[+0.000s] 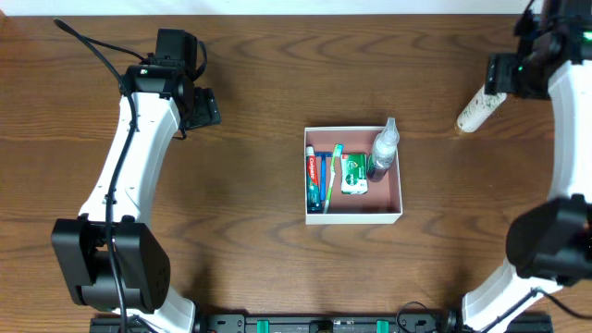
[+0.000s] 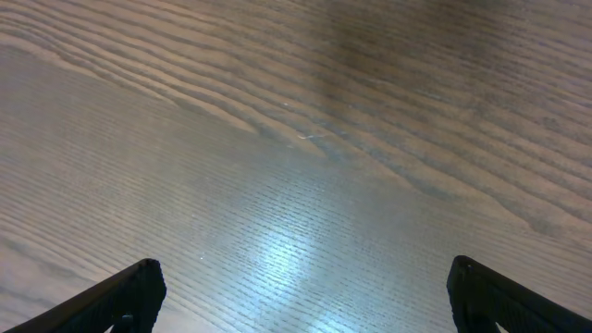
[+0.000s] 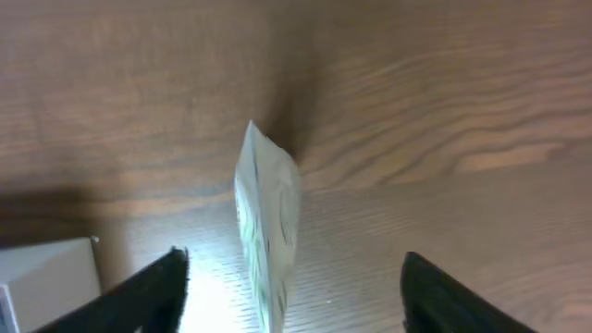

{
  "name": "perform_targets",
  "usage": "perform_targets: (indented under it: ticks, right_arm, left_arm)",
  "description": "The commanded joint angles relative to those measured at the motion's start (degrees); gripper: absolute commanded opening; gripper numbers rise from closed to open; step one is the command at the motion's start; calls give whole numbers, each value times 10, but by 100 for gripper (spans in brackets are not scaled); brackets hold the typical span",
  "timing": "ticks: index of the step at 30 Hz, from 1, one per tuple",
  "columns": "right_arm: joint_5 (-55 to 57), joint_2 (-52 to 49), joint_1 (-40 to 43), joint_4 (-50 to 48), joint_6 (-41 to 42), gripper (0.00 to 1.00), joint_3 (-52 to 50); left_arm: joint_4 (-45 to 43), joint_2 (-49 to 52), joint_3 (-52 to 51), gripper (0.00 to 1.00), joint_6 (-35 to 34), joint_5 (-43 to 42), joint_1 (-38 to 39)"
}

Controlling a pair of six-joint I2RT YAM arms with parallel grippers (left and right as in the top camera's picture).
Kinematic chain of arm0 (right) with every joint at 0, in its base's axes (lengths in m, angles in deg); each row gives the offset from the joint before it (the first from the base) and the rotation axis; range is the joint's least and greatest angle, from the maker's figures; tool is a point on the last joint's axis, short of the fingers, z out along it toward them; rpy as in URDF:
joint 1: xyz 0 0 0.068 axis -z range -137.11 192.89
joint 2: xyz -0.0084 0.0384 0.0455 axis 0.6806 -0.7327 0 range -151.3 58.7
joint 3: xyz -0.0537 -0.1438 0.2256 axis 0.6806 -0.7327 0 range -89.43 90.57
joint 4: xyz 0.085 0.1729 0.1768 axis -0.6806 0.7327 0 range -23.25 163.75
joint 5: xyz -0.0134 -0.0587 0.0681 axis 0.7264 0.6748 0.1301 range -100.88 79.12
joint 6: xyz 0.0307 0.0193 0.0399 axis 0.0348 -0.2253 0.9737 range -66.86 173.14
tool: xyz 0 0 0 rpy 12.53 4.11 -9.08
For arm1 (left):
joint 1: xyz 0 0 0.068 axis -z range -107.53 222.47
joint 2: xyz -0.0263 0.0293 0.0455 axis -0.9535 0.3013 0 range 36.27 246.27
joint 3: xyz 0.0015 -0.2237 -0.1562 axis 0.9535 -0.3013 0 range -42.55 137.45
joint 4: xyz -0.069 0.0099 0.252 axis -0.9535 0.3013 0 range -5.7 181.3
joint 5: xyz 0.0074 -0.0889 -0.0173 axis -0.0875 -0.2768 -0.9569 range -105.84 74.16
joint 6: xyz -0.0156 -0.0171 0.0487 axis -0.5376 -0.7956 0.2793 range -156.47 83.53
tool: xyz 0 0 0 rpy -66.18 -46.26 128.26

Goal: Pack container
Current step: 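Grasp the white pump bottle with right gripper and carry it over the box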

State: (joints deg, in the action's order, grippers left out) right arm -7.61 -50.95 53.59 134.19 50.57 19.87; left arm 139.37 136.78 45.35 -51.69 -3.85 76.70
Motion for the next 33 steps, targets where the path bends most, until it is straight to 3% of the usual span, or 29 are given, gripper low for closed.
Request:
perform_targets:
  ticks: [1, 3, 8, 12, 22, 33]
  right_arm:
    - [-4, -23, 7, -3, -9, 52, -5]
    - [-5, -32, 7, -4, -9, 39, -5]
    - [-6, -39, 7, -11, -9, 31, -5]
    - [-6, -39, 7, -15, -1, 1, -5]
    - [-60, 7, 6, 73, 45, 1, 52]
    - [-117, 173, 2, 242, 94, 1, 105]
  left_arm:
    - [0, -5, 11, 98, -5, 0, -2]
    - [0, -5, 11, 98, -5, 0, -2]
    - [0, -5, 11, 98, -5, 0, -2]
    - [0, -5, 11, 98, -5, 0, -2]
    - [0, -5, 11, 98, -5, 0, -2]
    - [0, -5, 11, 98, -5, 0, -2]
